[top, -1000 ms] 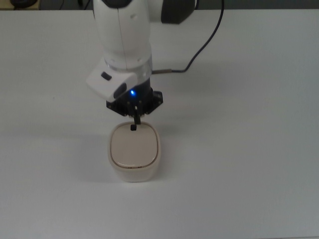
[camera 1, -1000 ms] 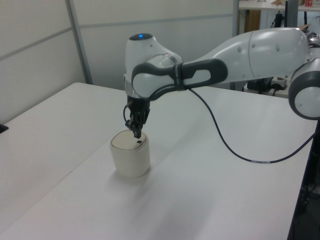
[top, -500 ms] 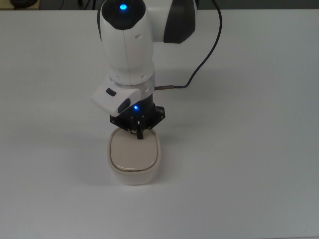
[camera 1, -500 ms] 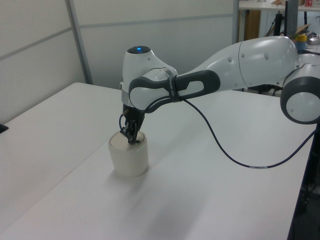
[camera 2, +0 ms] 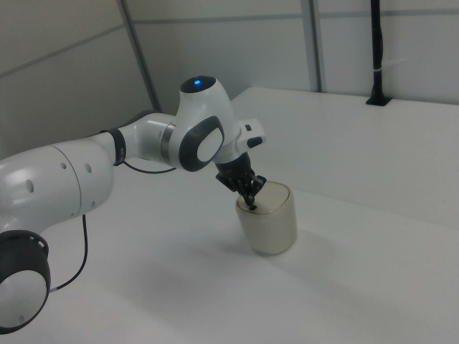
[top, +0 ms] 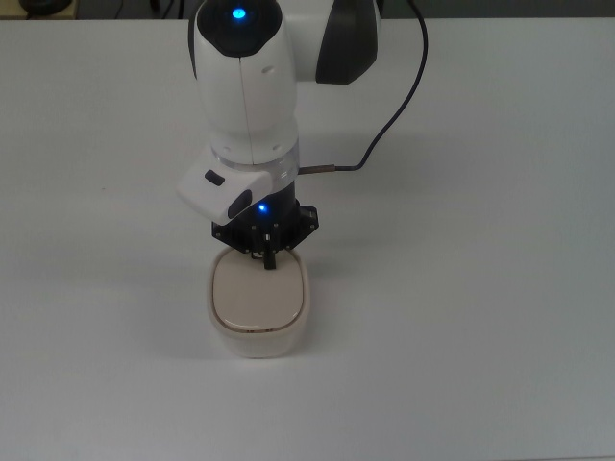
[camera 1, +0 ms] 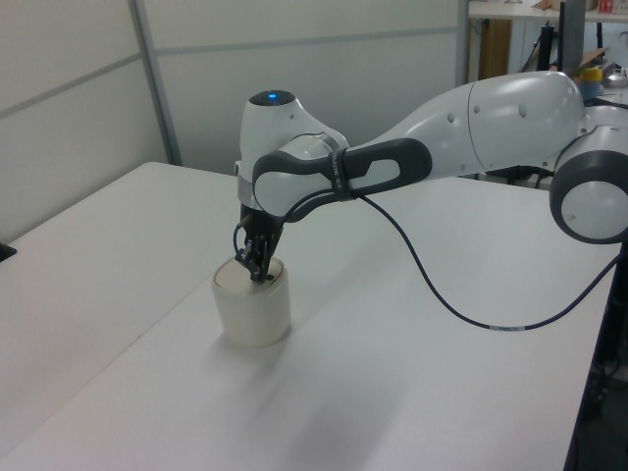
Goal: Open the trash can
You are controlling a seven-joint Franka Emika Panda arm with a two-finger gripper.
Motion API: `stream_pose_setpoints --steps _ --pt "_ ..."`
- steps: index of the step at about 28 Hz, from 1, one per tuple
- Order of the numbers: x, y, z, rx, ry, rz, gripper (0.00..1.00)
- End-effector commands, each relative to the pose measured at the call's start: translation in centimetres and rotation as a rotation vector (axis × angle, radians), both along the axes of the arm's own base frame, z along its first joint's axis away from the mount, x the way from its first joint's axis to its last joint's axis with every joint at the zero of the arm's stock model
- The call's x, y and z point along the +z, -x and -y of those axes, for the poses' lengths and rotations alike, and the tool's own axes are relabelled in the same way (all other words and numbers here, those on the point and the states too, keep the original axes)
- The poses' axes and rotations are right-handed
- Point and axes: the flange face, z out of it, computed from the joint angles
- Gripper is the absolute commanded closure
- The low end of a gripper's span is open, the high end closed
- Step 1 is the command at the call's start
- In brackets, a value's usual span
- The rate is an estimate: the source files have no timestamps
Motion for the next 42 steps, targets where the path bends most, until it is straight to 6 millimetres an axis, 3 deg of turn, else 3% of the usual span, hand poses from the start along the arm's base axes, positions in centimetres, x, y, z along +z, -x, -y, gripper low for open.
stream_pose_setpoints --steps 1,8,12,13,15,18,19,20,25,42 --pt "2.7 1.6 0.1 0.002 -0.006 -0.038 1.00" --pt "6.6 3.8 1.0 -0.006 -0.002 -0.084 1.00" --pt "8.0 4.9 1.5 -0.005 0.007 -0.120 0.90" --pt "9.0 5.7 1.7 -0.005 0.010 -0.138 0.77" --pt "9.7 6.4 1.9 -0.006 0.011 -0.158 0.66" --pt "10.9 7.3 3.0 -0.023 0.013 -0.178 0.37" --pt "11.7 7.9 3.7 -0.033 0.015 -0.189 0.14" --pt "12.1 8.3 4.0 -0.037 0.017 -0.195 0.00" --pt "13.7 9.4 5.2 -0.042 0.042 -0.201 0.00" --pt "13.9 10.0 4.7 -0.039 0.041 -0.229 0.00"
